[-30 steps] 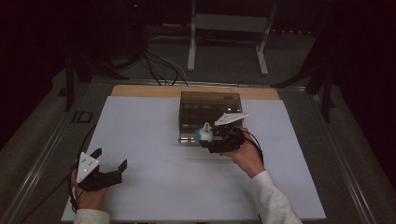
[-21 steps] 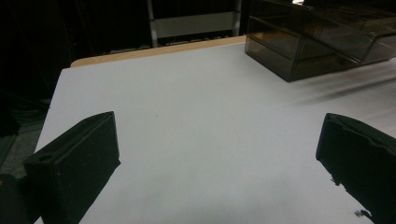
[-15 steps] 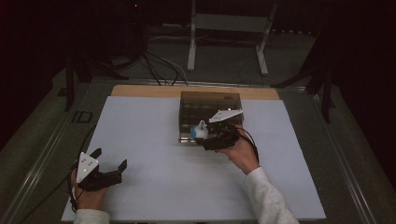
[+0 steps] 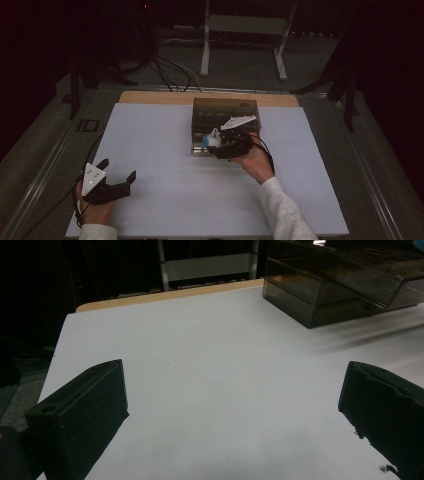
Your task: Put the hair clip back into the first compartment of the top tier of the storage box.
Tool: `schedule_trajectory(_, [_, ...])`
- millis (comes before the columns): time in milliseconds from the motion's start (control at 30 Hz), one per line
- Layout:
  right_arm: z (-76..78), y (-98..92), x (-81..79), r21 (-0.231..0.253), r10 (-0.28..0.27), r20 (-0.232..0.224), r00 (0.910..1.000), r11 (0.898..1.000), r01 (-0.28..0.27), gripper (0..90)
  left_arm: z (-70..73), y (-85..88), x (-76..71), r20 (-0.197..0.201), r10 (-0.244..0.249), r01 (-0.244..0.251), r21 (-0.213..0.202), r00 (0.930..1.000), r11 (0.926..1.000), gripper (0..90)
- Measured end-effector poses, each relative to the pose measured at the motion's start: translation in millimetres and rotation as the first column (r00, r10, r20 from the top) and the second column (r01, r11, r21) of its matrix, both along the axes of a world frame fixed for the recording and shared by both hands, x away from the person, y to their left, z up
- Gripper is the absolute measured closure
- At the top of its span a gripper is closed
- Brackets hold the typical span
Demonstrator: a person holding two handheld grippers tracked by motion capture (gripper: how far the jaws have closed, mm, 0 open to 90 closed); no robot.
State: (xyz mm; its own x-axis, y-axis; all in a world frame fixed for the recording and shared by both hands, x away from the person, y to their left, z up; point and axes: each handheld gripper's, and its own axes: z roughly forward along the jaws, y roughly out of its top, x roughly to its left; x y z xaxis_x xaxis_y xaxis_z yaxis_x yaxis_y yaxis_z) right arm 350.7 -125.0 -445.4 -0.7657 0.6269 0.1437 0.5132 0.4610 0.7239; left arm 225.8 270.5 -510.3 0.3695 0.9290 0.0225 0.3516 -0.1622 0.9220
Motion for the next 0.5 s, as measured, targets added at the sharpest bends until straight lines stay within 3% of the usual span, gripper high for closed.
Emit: schedule_trajectory(500, [-10.7, 4.2, 10.7, -0.017, -0.005, -0.029, 0.9996, 1.000, 0.005, 37.8, -0.2, -0.1, 0.5, -0.003, -0.004, 0.004, 0.004, 1.0000, 1.0000, 0.6])
